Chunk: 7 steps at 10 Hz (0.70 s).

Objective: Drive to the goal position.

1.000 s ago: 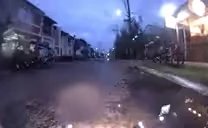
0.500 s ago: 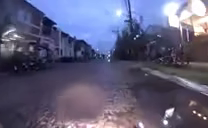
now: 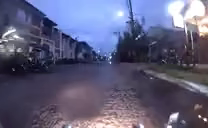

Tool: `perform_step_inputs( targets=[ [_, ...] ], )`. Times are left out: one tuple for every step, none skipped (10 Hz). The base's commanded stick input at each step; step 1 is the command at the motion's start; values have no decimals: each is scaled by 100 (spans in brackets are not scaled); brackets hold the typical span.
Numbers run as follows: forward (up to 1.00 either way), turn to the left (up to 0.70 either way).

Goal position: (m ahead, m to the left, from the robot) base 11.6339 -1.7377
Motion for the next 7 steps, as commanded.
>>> perform_step_inputs(
  targets=[
    [50, 0],
    [50, 0],
    [50, 0],
    [50, 0],
    [50, 0],
    [50, 0],
    [50, 0]
  ],
)
